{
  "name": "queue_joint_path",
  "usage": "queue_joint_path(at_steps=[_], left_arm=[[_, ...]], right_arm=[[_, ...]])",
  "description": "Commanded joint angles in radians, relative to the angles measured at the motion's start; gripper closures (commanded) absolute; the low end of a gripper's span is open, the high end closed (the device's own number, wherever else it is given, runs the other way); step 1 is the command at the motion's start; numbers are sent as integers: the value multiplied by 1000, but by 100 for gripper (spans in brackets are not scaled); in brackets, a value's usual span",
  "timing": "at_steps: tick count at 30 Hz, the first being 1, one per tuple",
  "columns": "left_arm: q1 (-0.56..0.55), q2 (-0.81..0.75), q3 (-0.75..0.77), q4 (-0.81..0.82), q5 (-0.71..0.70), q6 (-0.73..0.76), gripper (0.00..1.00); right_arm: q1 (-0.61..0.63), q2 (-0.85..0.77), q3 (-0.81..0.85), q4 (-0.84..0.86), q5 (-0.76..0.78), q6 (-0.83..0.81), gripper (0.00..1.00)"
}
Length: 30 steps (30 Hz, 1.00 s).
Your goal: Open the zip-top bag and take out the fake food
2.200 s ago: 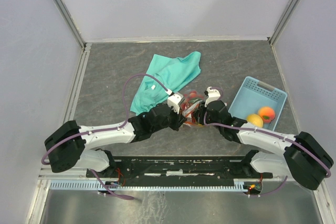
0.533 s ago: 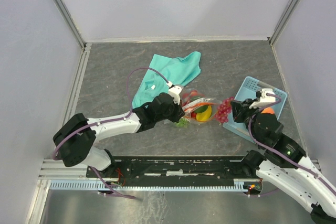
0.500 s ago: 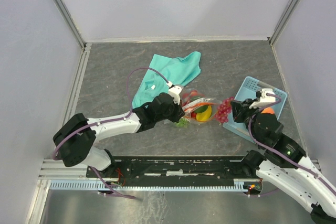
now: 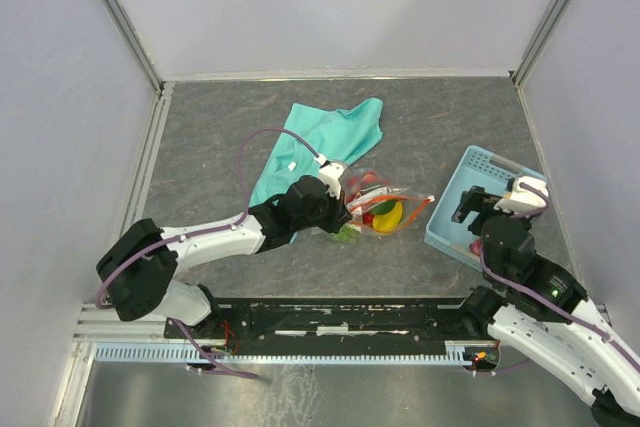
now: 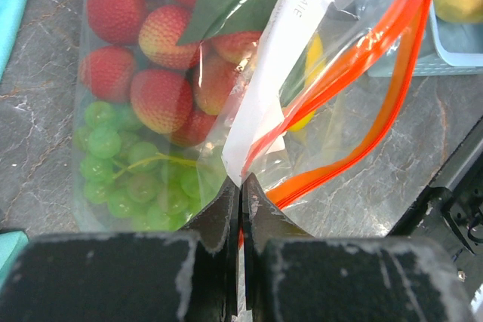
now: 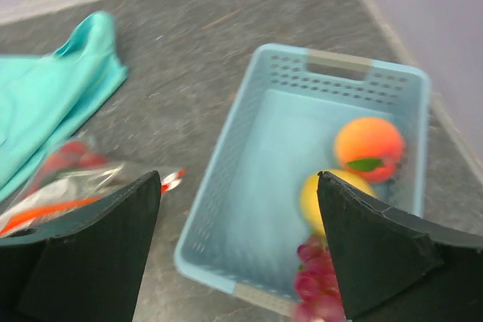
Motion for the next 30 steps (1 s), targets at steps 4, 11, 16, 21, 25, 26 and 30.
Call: queue_joint_path(at_steps=[4,11,16,21,25,26,30], left_arm=[[6,-42,8,50,99,-3,97],[6,-34,9,53,135,-13,97],[7,-55,-14,80,158,-23,97],[6,-23,-17,107,191,-38,97],[4,4,-17,131,222,-58,97],[4,8,-17,134,229,-59,97],[1,20,-16,155,249,-66,97]], right_arm=[[3,146,-62,332,-752,-164,24],[21,538,-59,464,-945,-75,51],[28,643,-54,480,-806,-17,53],[37,757,-54,483,-652,55,41],[39,774,-81,486,-521,125,31],[39,763,-89,487,-500,137,30],[40,747,-105,476,-430,173,13]])
